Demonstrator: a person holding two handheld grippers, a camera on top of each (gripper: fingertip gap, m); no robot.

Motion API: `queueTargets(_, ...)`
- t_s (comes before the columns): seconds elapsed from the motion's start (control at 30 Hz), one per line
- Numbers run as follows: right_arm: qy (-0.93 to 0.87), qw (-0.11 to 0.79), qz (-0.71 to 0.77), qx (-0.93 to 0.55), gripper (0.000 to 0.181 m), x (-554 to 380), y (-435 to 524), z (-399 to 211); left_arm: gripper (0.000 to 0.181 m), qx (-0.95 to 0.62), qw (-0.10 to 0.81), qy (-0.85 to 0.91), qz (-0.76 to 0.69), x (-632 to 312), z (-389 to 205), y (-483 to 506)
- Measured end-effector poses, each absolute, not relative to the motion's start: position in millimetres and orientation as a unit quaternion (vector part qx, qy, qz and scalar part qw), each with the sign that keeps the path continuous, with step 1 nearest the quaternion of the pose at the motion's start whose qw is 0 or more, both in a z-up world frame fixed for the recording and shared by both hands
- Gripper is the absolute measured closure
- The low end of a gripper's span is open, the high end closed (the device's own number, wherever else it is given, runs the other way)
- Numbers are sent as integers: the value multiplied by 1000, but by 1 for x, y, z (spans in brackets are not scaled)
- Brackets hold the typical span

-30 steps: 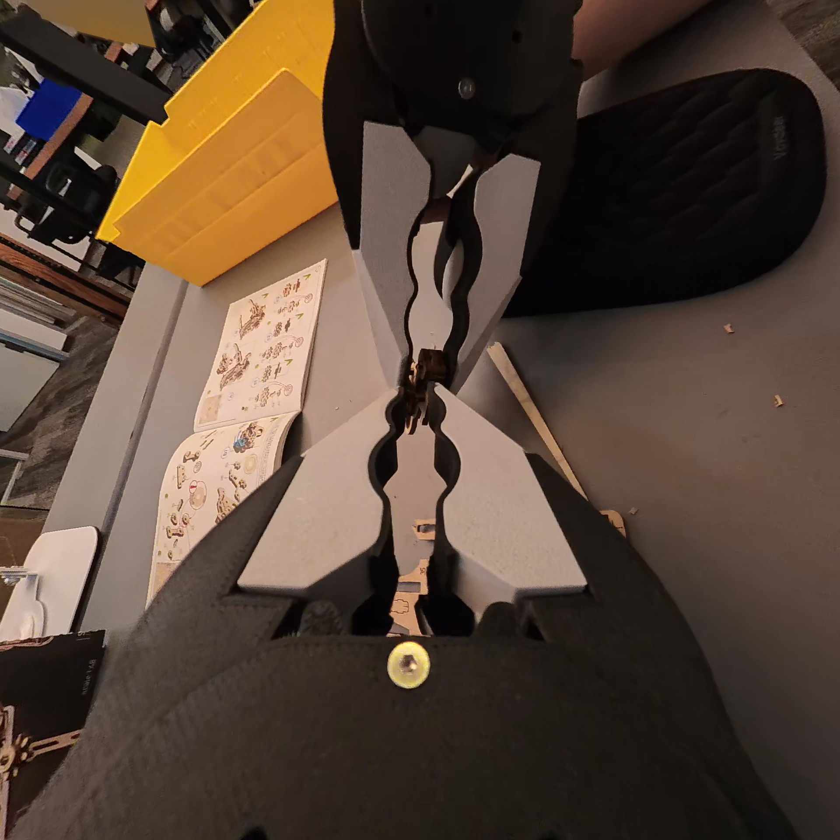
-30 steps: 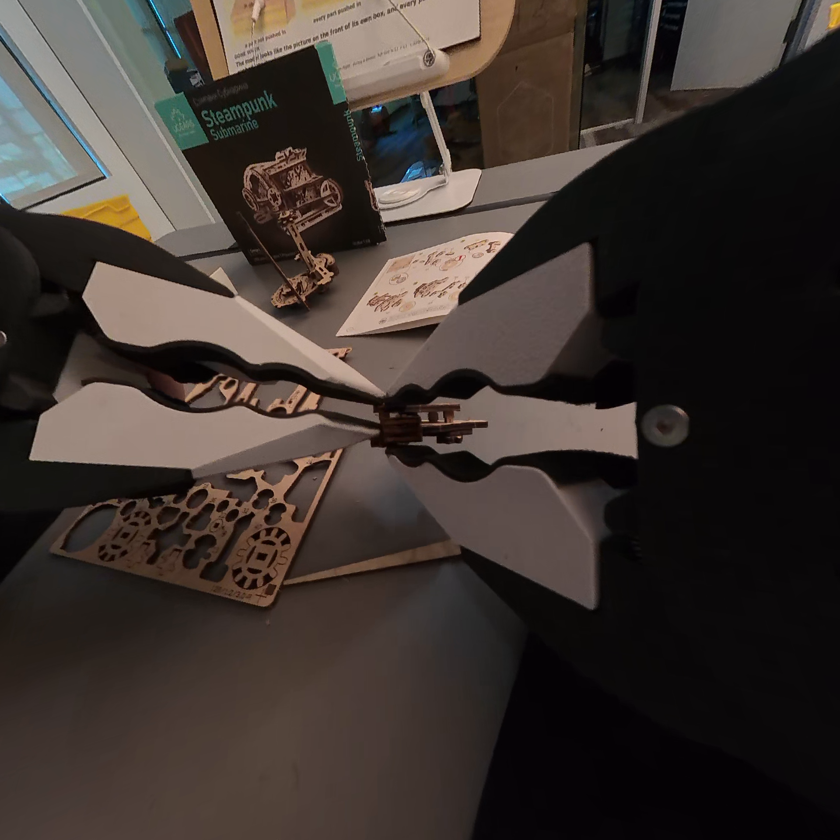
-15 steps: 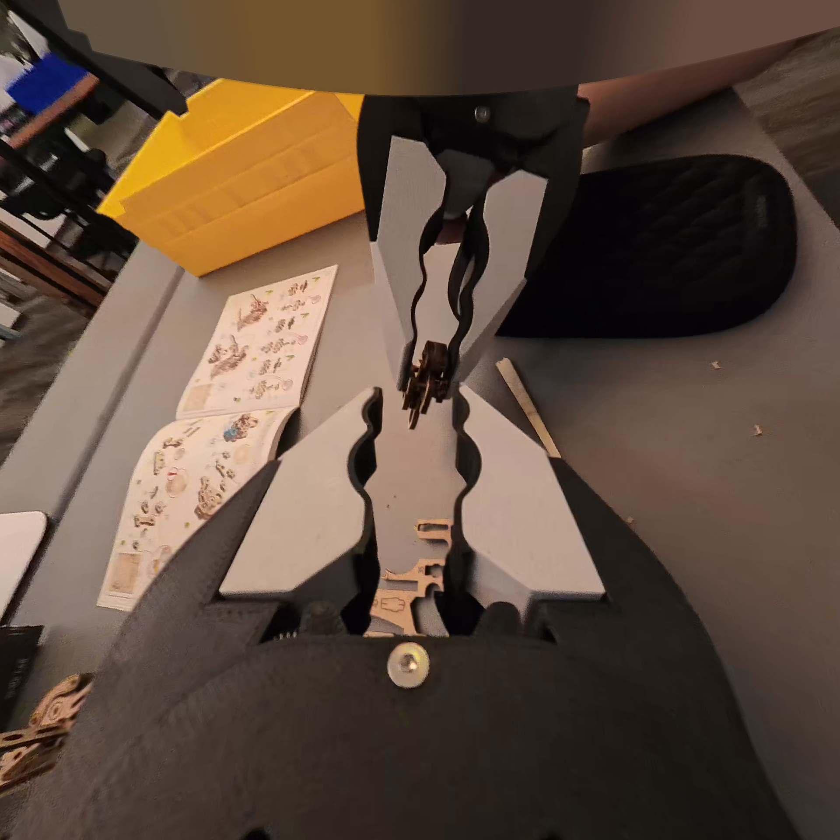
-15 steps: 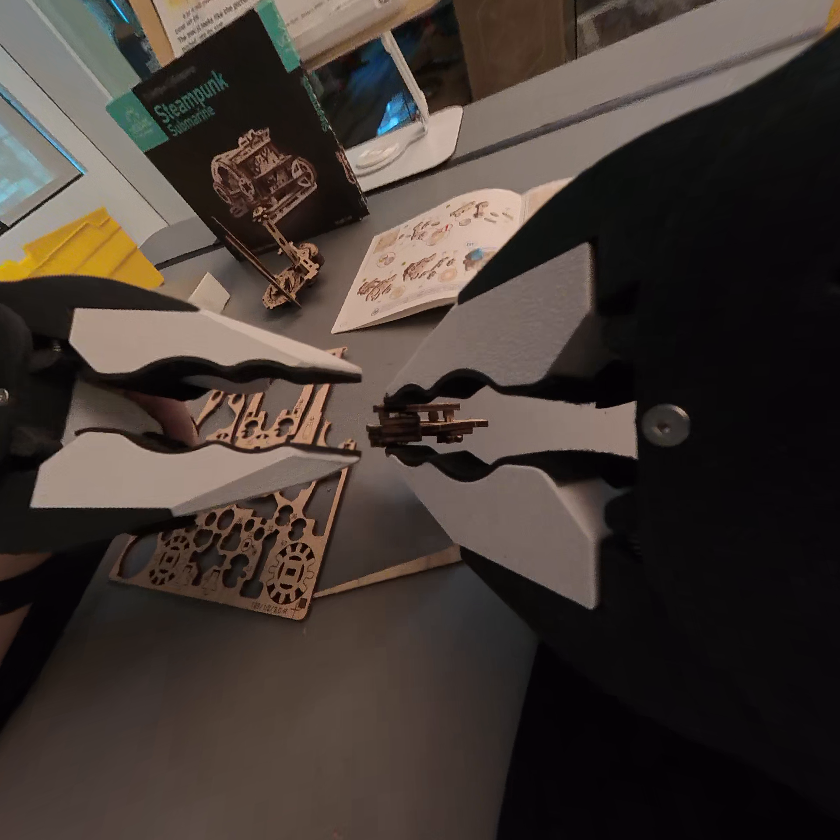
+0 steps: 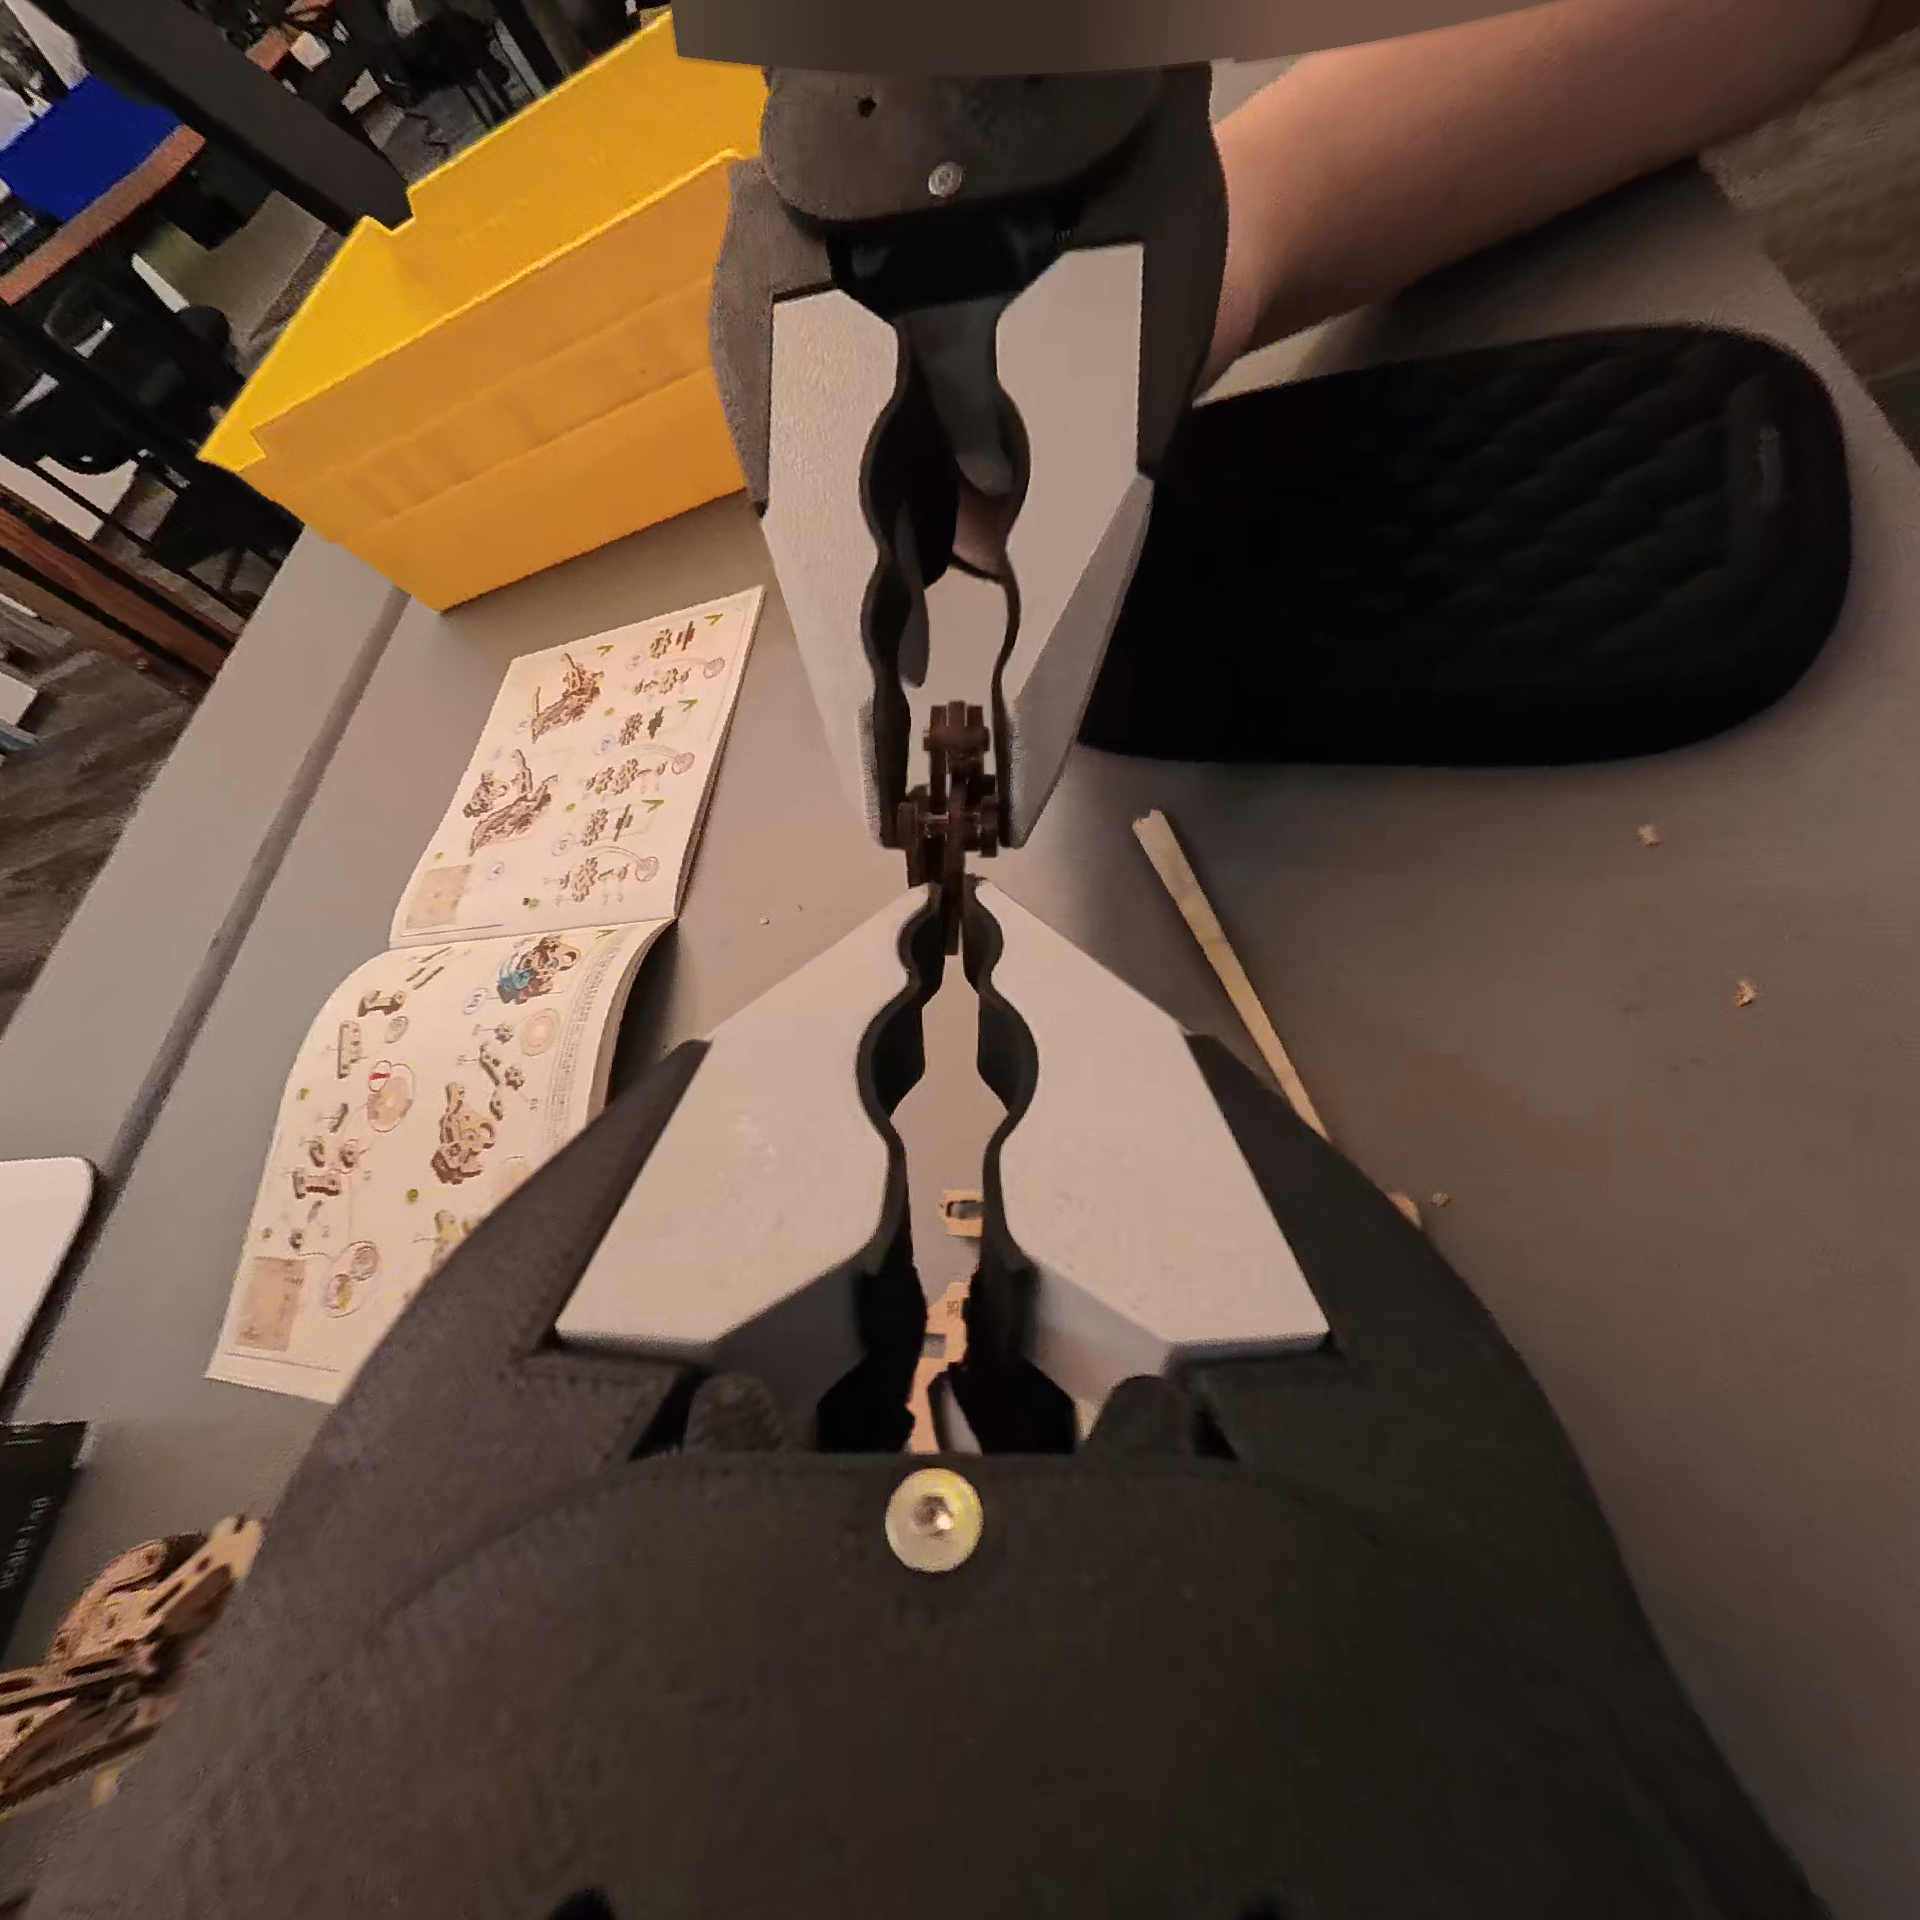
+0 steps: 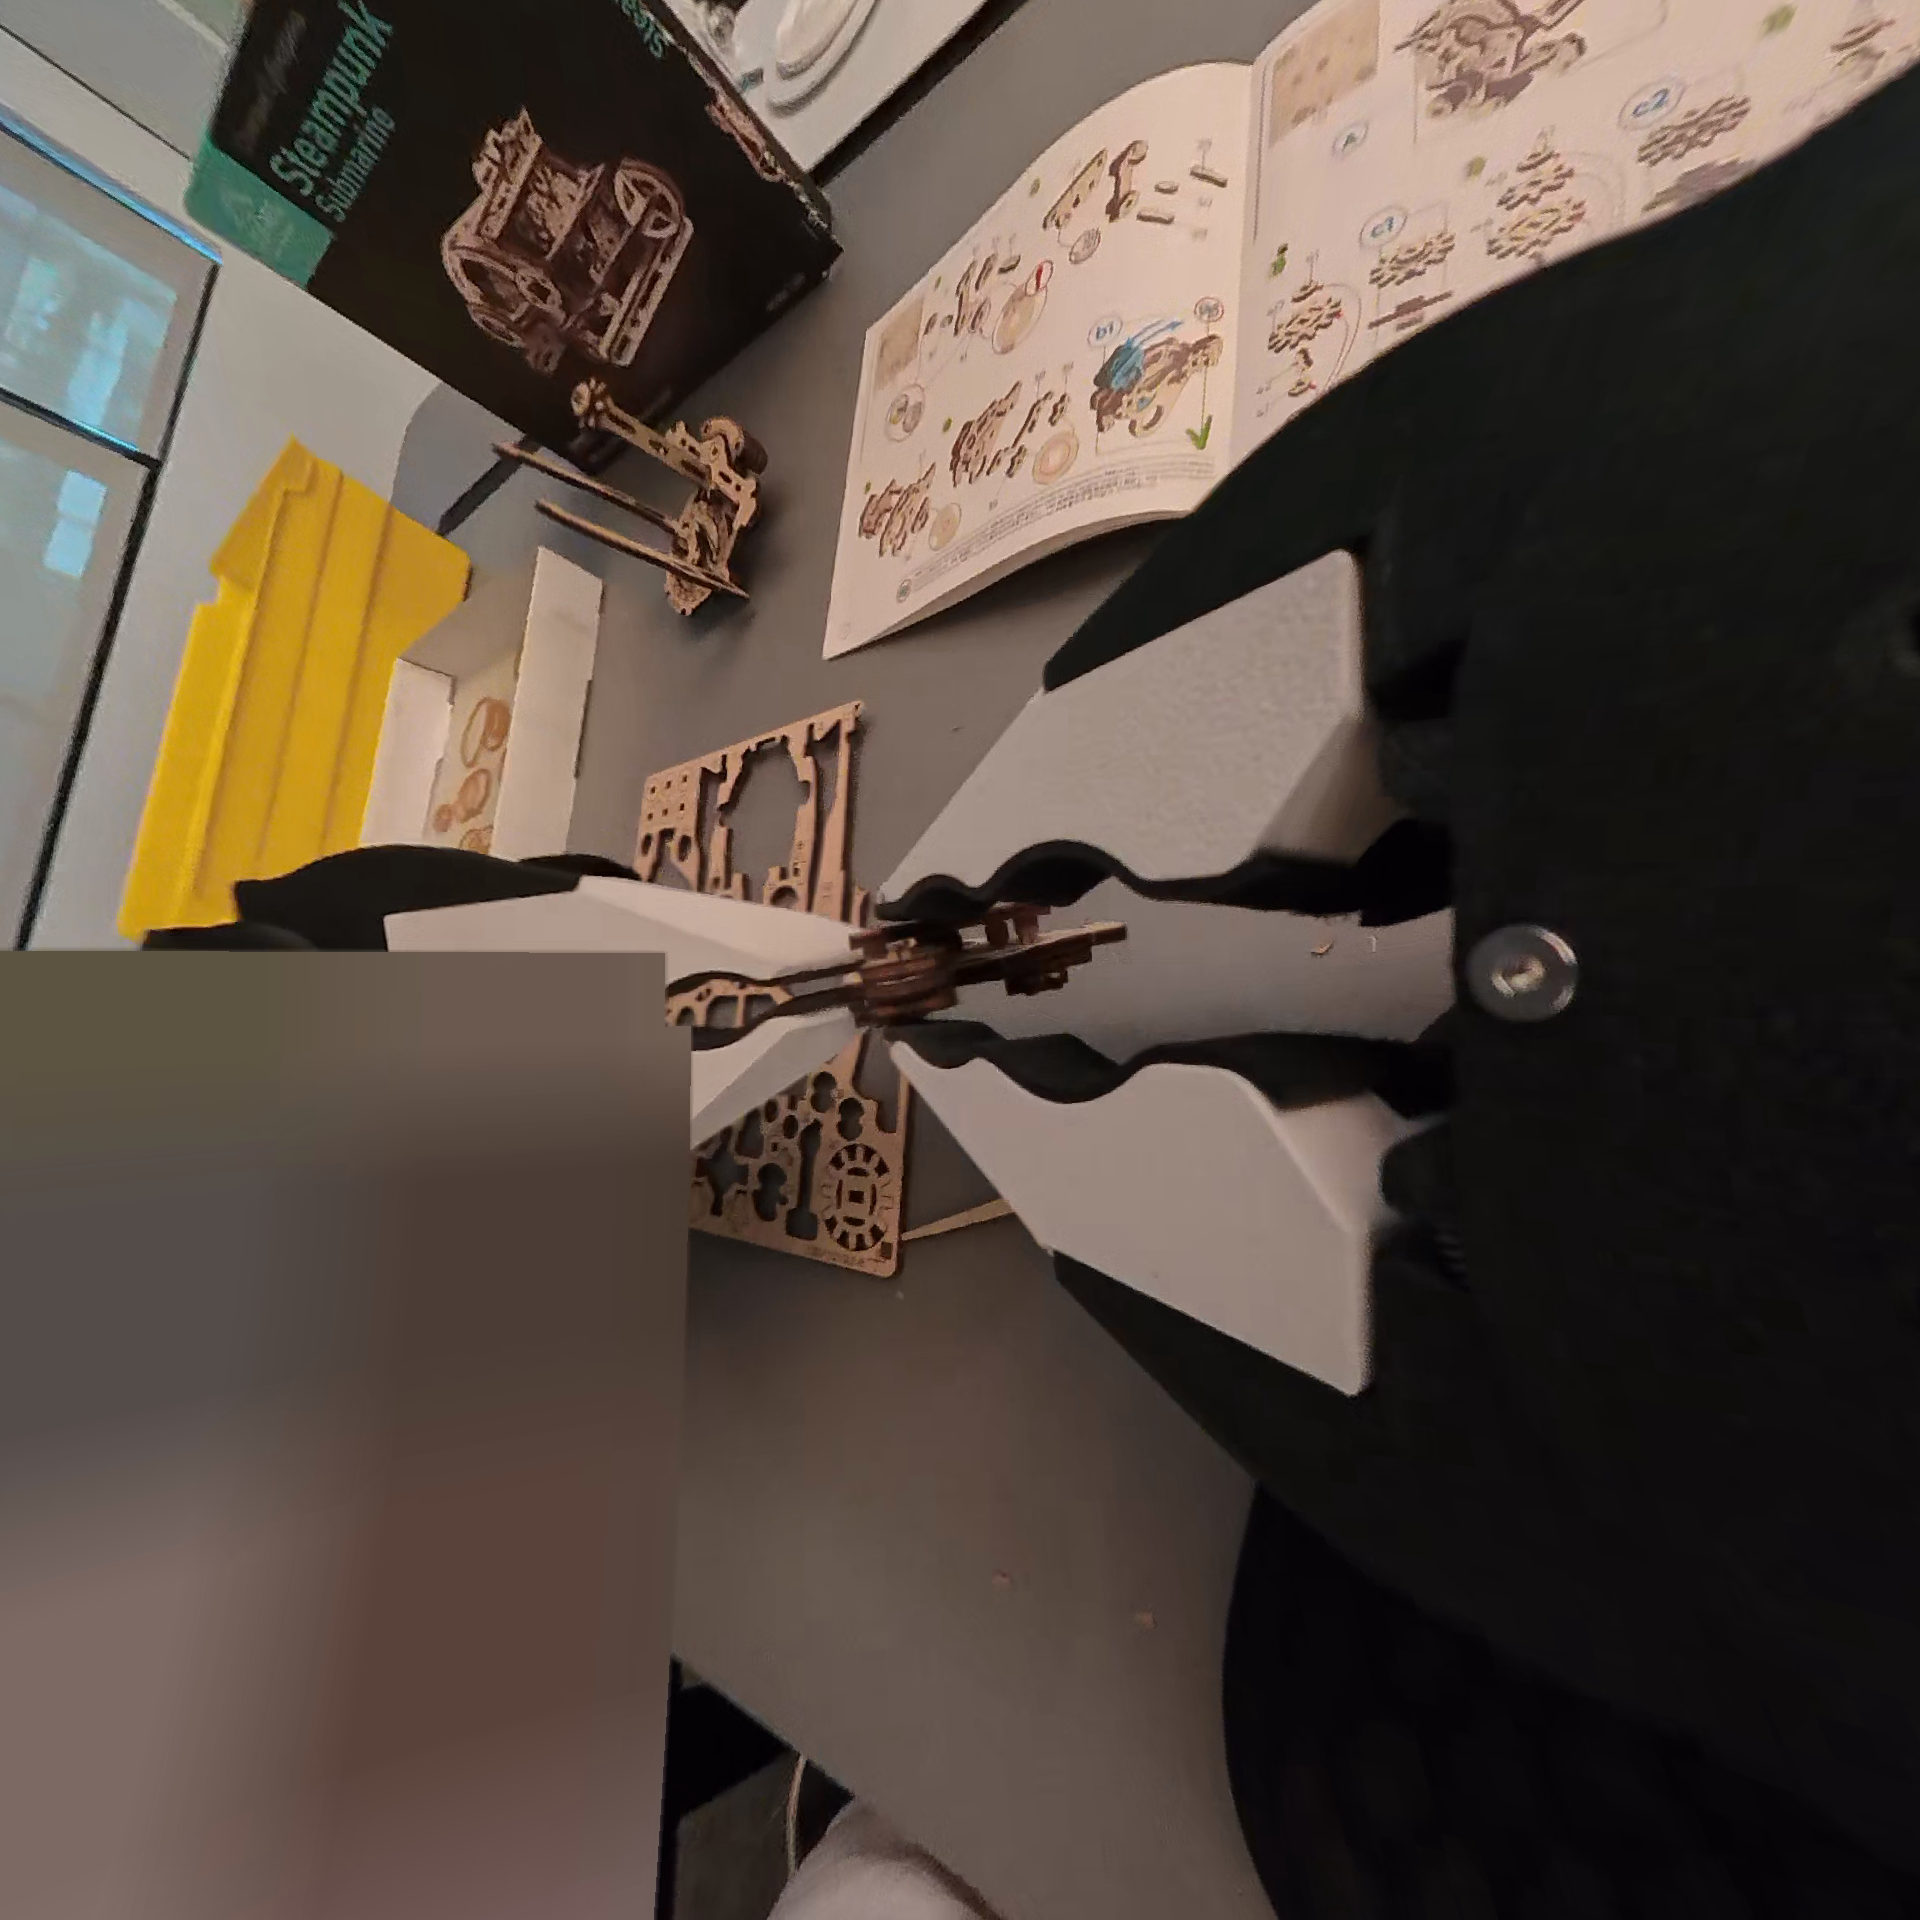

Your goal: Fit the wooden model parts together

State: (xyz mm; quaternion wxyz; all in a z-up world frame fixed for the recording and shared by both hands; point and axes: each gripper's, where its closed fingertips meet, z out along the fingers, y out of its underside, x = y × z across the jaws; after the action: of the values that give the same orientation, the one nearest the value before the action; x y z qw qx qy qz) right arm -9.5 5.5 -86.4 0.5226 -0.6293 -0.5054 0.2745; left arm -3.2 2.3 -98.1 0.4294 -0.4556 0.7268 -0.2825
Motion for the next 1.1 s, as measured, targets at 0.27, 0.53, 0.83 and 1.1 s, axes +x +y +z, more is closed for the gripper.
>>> queueTargets(0.27,-463,551,352,-599,147,4,8,-62,181,-532,382,619,-435,-3,-69,11)
queueTargets(0.53,-422,517,416,-618,151,8,11,-61,181,-562,303,533,-555,-5,-53,11)
queueTargets(0.83,-394,495,458,-624,158,10,12,-60,181,-577,266,502,-587,-4,-53,13)
queueTargets(1.1,-386,490,458,-633,161,10,15,-62,181,-581,253,518,-575,-2,-62,7)
